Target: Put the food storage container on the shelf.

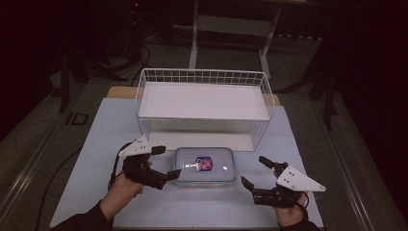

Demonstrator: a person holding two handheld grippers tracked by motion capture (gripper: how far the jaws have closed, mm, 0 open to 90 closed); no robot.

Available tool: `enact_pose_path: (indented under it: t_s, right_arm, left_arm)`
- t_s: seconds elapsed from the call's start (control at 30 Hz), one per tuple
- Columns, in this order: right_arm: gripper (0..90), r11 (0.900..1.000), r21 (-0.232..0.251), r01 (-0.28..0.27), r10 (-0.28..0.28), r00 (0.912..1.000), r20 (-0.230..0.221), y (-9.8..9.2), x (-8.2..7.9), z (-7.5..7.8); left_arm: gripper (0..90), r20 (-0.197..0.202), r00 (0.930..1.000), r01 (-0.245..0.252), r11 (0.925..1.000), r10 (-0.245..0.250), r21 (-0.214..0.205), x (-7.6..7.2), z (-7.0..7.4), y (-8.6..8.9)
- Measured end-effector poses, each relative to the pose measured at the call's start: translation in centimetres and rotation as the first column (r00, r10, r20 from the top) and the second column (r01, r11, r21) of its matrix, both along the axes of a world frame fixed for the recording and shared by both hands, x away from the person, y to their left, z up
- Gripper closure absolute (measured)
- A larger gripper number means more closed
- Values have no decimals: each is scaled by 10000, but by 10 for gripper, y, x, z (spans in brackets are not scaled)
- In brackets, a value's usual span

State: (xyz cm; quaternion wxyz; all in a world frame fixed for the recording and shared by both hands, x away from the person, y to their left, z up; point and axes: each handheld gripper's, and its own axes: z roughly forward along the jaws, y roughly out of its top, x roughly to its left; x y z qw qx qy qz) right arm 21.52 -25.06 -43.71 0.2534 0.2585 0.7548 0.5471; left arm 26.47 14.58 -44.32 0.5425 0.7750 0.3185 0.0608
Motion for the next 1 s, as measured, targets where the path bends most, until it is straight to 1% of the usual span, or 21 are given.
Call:
enact_pose_path:
  t_s: [0.07,0.13,0.17,0.23,0.27,0.33,0.37,0.4,0.43,0.5,0.53,0.57,0.63,0.67,0.7,0.8,0.83,0.87,0.93,0.97,1.0]
  right_arm:
    - [155,9999,18,-142,142,9998,107,0,-2,0]
    - [145,9999,-43,-111,113,9995,285,0,-4,0]
    - [142,9999,-139,-22,26,9994,331,0,-5,0]
    - [142,9998,-162,66,-63,9997,218,0,-5,1]
    - [147,9998,-185,80,-78,9999,111,0,-5,0]
    - [172,9998,-176,58,-60,9999,-86,0,-3,-1]
    - [173,9998,-199,48,-52,9998,-185,1,-3,-2]
    - [173,9992,-400,-29,16,9995,-323,3,-1,-3]
    - [173,9987,-500,-35,19,9994,-335,4,-1,-4]
    - [164,9990,-454,-49,32,9993,-379,5,0,-6]
    - [148,9991,-426,28,-43,9994,-350,5,0,-7]
    - [135,9993,-376,5,-16,9995,-304,4,1,-8]
    - [126,9990,-435,61,-79,9990,-431,3,3,-9]
    - [122,9993,-378,-55,34,9985,-555,2,4,-10]
    - [121,9994,-333,-10,-11,9981,-623,1,5,-11]
    - [113,9990,-354,261,-290,9959,-853,2,7,-13]
    - [111,9993,-285,262,-288,9950,-951,2,8,-14]
    - [110,9995,-238,215,-240,9936,-1101,2,9,-15]
    - [110,9994,-213,267,-294,9903,-1357,1,12,-17]
    - [110,9993,-188,318,-342,9886,-1469,1,13,-18]
    - [107,9994,-98,332,-343,9875,-1540,1,13,-19]
  left_arm:
    - [0,-255,9996,-155,9999,155,29,6,-5,-2]
    - [0,-722,9971,-249,9997,245,-53,13,-11,-4]
    - [0,-840,9956,-401,9991,408,100,15,-14,-5]
    - [0,-1308,9903,-445,9989,460,147,21,-20,-6]
    - [0,-1568,9857,-588,9979,622,257,24,-24,-6]
    - [0,-1853,9803,-628,9974,682,351,28,-30,-7]
    - [0,-2203,9727,-679,9972,735,328,31,-34,-6]
    - [0,-2443,9665,-769,9969,793,193,33,-38,-6]
    - [0,-2630,9615,-796,9968,799,116,35,-40,-5]
    - [0,-3093,9476,-853,9964,801,-32,39,-46,-4]
    - [0,-3270,9417,-844,9964,795,-8,40,-49,-4]
    - [0,-3574,9304,-907,9958,817,-83,42,-52,-2]
    - [0,-3908,9167,-961,9953,832,-137,44,-55,-1]
    - [0,-4093,9090,-946,9954,793,-172,45,-57,0]
    - [0,-4230,9020,-1047,9943,862,-206,45,-59,1]
    - [0,-4831,8709,-1220,9919,902,-348,49,-65,3]
    - [0,-5070,8565,-1341,9903,971,-369,50,-67,3]
    - [23,-5217,8467,-1452,9887,1044,-378,52,-69,3]
    - [86,-5585,8229,-1564,9867,1049,-451,54,-72,4]
    - [89,-5674,8169,-1600,9858,1034,-508,55,-73,5]
    - [121,-5738,8130,-1619,9850,989,-596,55,-74,6]
